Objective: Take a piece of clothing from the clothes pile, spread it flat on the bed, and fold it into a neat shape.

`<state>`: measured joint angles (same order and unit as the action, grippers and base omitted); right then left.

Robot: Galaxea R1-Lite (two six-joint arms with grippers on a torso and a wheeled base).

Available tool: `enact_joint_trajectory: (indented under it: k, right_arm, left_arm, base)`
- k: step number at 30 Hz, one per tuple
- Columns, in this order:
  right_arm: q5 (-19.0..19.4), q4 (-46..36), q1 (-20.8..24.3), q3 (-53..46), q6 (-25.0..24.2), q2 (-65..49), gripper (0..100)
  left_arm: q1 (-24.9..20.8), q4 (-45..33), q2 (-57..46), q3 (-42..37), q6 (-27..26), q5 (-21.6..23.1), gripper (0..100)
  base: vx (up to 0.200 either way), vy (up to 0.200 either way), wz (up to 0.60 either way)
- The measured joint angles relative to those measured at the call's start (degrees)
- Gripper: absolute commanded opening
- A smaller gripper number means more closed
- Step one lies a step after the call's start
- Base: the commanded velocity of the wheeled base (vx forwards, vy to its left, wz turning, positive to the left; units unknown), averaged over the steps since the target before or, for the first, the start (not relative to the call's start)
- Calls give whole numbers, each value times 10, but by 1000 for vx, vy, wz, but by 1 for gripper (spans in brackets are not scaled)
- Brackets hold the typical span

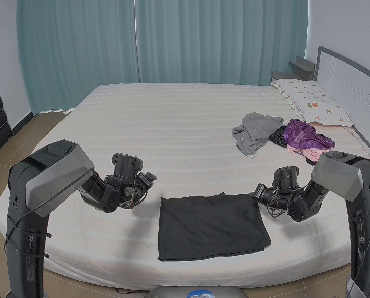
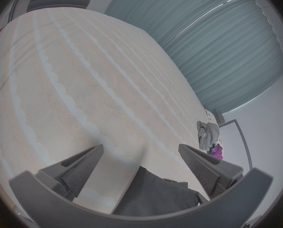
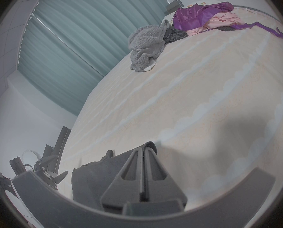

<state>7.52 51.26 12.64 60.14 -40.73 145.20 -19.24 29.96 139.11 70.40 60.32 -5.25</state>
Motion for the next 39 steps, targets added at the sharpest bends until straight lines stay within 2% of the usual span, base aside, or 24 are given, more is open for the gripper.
enact_joint_trajectory:
  k: [19, 20, 27, 39]
  right_arm:
    - [-9, 4, -10, 1, -2, 4, 0]
    - [-9, 4, -10, 1, -2, 4, 100]
    - [-7, 6, -11, -2, -25, 0, 100]
    - [-2, 11, -35, -27, -120, -31, 100]
  left_arm:
    - [-1, -1, 1, -4, -17, 0, 100]
    - [-1, -1, 1, -4, -17, 0, 100]
    - [-1, -2, 1, -5, -17, 0, 100]
    - [-2, 0, -4, -13, -15, -1, 100]
  base:
    - [0, 0, 0]
    - [0, 0, 0]
    - [0, 0, 0]
    - [0, 0, 0]
